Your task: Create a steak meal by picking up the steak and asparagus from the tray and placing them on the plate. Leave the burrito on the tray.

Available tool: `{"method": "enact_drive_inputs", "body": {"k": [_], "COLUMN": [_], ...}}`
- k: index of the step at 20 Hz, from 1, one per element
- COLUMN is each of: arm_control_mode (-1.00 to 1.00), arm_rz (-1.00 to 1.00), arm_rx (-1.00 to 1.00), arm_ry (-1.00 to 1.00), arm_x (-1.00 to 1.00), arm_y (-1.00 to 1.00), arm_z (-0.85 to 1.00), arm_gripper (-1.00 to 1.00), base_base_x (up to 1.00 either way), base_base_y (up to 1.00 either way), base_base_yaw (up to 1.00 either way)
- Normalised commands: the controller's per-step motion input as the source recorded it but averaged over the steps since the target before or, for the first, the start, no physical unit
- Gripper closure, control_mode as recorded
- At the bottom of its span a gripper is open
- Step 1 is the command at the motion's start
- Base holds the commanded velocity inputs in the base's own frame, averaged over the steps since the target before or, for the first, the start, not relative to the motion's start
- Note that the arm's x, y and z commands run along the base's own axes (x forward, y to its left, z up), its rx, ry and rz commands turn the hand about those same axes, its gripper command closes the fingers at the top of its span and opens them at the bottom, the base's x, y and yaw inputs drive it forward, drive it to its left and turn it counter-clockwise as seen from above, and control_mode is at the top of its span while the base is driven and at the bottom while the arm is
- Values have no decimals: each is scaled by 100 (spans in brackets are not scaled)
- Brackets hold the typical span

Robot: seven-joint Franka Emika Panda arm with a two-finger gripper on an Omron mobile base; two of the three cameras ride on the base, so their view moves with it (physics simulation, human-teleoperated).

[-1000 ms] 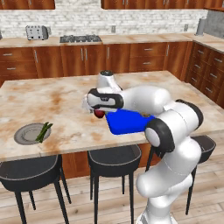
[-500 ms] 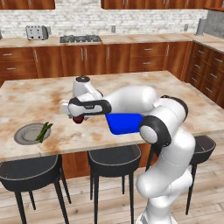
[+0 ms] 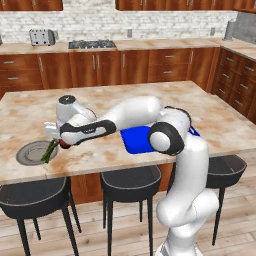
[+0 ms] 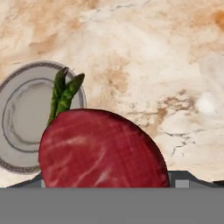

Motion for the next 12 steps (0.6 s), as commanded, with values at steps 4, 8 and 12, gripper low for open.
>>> {"method": "enact_drive_inputs", "body": {"k": [4, 8, 12], "arm_control_mode": [-100, -100, -100], "arm_rz": [0, 0, 0], "arm_rx": [3, 12, 17], "arm_ry": [0, -9, -16], "arm_x": [0, 1, 2], "arm_y": [80, 39, 1], "arm_z": [-5, -26, -45], "arm_gripper": [100, 100, 100], "base_base_x": [0, 0, 0], "base_base_y": [0, 0, 0], "base_base_yaw": [0, 0, 0]}}
